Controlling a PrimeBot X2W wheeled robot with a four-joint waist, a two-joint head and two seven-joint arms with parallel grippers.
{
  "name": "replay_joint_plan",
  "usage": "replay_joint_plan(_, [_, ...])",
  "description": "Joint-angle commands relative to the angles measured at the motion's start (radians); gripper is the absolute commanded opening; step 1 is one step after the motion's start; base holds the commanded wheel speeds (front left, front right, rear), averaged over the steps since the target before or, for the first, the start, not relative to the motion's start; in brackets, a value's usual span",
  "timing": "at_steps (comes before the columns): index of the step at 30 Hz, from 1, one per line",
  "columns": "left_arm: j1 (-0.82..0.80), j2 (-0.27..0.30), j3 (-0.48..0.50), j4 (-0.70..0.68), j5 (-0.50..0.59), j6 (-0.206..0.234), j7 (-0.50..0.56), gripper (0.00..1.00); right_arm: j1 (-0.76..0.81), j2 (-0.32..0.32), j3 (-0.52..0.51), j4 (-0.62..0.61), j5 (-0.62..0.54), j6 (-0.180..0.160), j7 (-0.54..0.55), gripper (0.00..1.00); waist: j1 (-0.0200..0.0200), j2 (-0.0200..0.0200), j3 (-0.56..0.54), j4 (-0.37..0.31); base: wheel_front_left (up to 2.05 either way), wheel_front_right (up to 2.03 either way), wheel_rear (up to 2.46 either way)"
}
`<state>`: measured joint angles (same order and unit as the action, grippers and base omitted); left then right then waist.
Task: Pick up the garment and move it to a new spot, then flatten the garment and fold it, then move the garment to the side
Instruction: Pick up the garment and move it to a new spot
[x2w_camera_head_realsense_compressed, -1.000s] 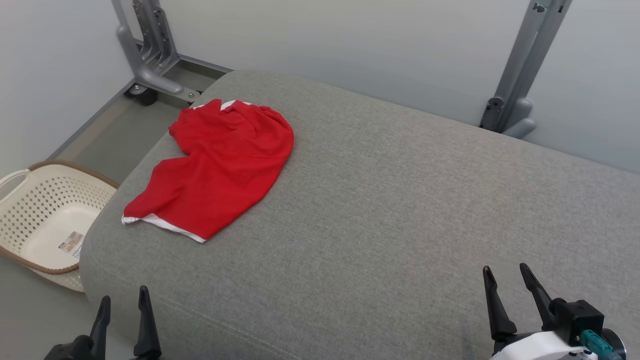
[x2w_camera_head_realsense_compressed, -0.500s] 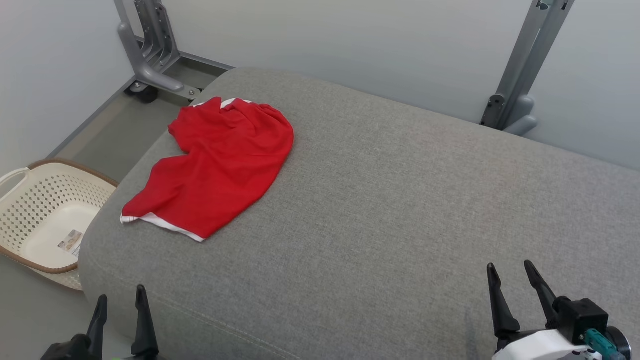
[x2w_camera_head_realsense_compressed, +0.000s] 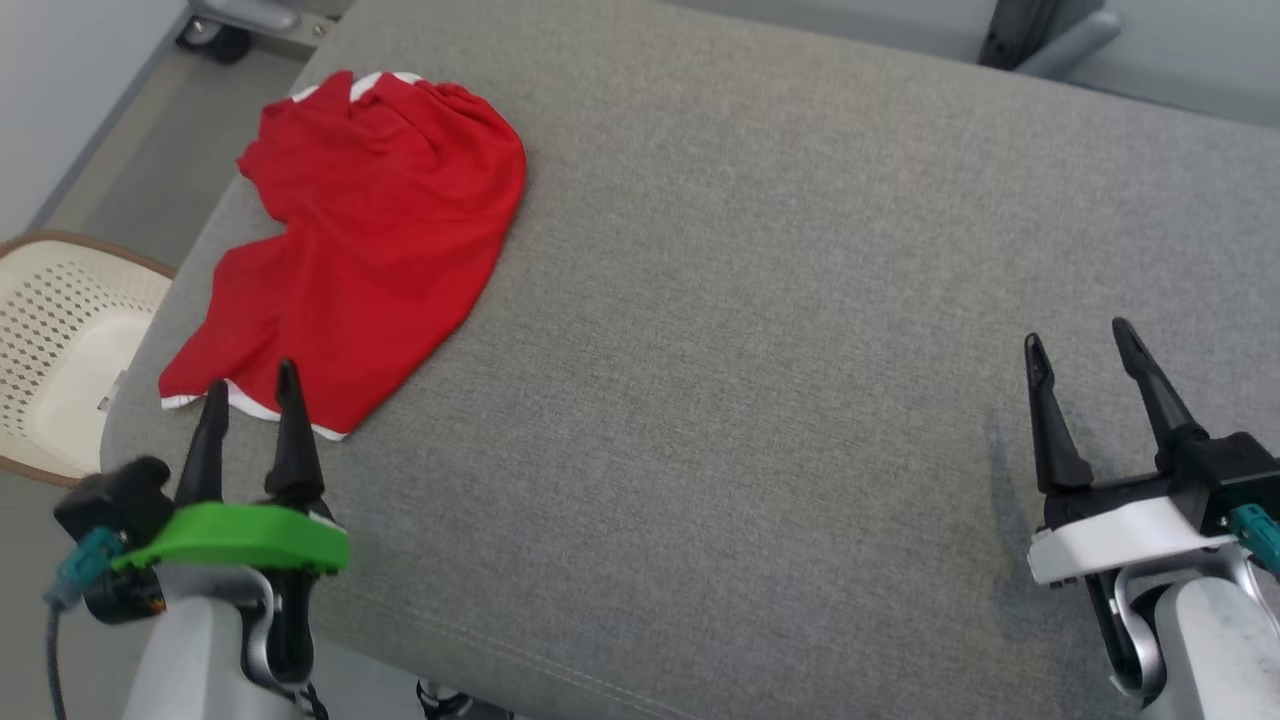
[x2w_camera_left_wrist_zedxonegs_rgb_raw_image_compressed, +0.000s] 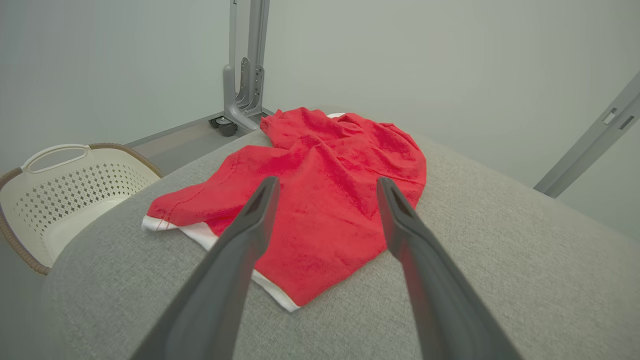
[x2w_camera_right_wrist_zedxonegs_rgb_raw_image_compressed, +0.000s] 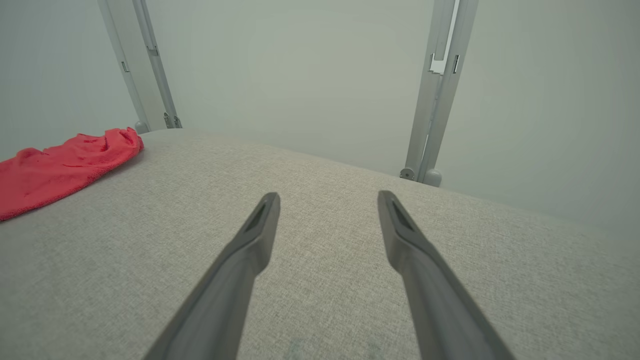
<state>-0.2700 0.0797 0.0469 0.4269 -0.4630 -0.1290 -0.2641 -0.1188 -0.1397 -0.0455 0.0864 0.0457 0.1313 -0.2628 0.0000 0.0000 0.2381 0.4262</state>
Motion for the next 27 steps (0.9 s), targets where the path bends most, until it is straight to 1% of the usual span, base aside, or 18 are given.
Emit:
replay_joint_plan(1, [-0.042, 0.020, -0.006, 0.014, -0.021, -0.002, 0.000, 1.00, -0.021, -0.010, -0.002, -0.008, -0.007, -0.001, -0.002, 1.00, 0.0000, 0.0000, 0.169, -0.053, 0.00, 0.00, 0.00])
replay_joint_plan(5, [-0.178, 0.070, -0.084, 0.127, -0.130, -0.002, 0.012, 1.00, -0.054, -0.039, 0.000, -0.032, -0.017, -0.001, -0.002, 1.00, 0.0000, 0.0000, 0.242, -0.065, 0.00, 0.00, 0.00])
replay_joint_plan(9, [-0.299, 0.125, -0.158, 0.248, -0.250, -0.002, 0.054, 1.00, -0.076, -0.064, 0.008, -0.058, -0.021, -0.001, -0.002, 1.00, 0.0000, 0.0000, 0.297, -0.077, 0.00, 0.00, 0.00])
replay_joint_plan(12, [-0.374, 0.141, -0.182, 0.341, -0.335, -0.002, 0.081, 1.00, -0.096, -0.087, 0.006, -0.077, -0.025, -0.001, -0.002, 1.00, 0.0000, 0.0000, 0.331, -0.087, 0.00, 0.00, 0.00])
replay_joint_plan(14, [-0.413, 0.153, -0.200, 0.412, -0.363, -0.002, 0.097, 1.00, -0.106, -0.096, 0.004, -0.089, -0.027, -0.001, -0.002, 1.00, 0.0000, 0.0000, 0.349, -0.093, 0.00, 0.00, 0.00])
replay_joint_plan(17, [-0.453, 0.141, -0.219, 0.495, -0.420, -0.002, 0.130, 1.00, -0.116, -0.108, 0.006, -0.098, -0.024, -0.001, -0.002, 1.00, 0.0000, 0.0000, 0.362, -0.104, 0.00, 0.00, 0.00])
replay_joint_plan(20, [-0.463, 0.137, -0.245, 0.540, -0.461, -0.003, 0.133, 1.00, -0.112, -0.107, -0.002, -0.100, -0.024, -0.001, 0.000, 1.00, 0.0000, 0.0000, 0.359, -0.110, 0.00, 0.00, 0.00])
replay_joint_plan(21, [-0.461, 0.135, -0.258, 0.547, -0.473, -0.003, 0.136, 0.85, -0.109, -0.104, -0.002, -0.098, -0.024, -0.001, 0.000, 1.00, 0.0000, 0.0000, 0.355, -0.112, 0.00, 0.00, 0.00])
replay_joint_plan(22, [-0.456, 0.136, -0.273, 0.552, -0.483, -0.003, 0.137, 0.38, -0.105, -0.102, -0.003, -0.096, -0.023, -0.001, 0.000, 1.00, 0.0000, 0.0000, 0.350, -0.113, 0.00, 0.00, 0.00])
replay_joint_plan(23, [-0.451, 0.135, -0.288, 0.551, -0.495, -0.003, 0.139, 0.07, -0.101, -0.099, -0.005, -0.094, -0.022, -0.001, 0.000, 1.00, 0.0000, 0.0000, 0.343, -0.114, 0.00, 0.00, 0.00])
replay_joint_plan(24, [-0.443, 0.135, -0.301, 0.546, -0.510, -0.004, 0.144, 0.00, -0.096, -0.095, -0.005, -0.091, -0.019, -0.001, 0.000, 1.00, 0.0000, 0.0000, 0.335, -0.115, 0.00, 0.00, 0.00])
replay_joint_plan(25, [-0.434, 0.143, -0.317, 0.537, -0.520, -0.005, 0.146, 0.00, -0.093, -0.090, -0.005, -0.089, -0.016, -0.001, 0.000, 1.00, 0.0000, 0.0000, 0.326, -0.116, 0.00, 0.00, 0.00])
replay_joint_plan(27, [-0.423, 0.170, -0.336, 0.506, -0.536, -0.005, 0.116, 0.00, -0.088, -0.076, -0.001, -0.087, -0.011, -0.001, 0.000, 1.00, 0.0000, 0.0000, 0.303, -0.119, 0.00, 0.00, 0.00])
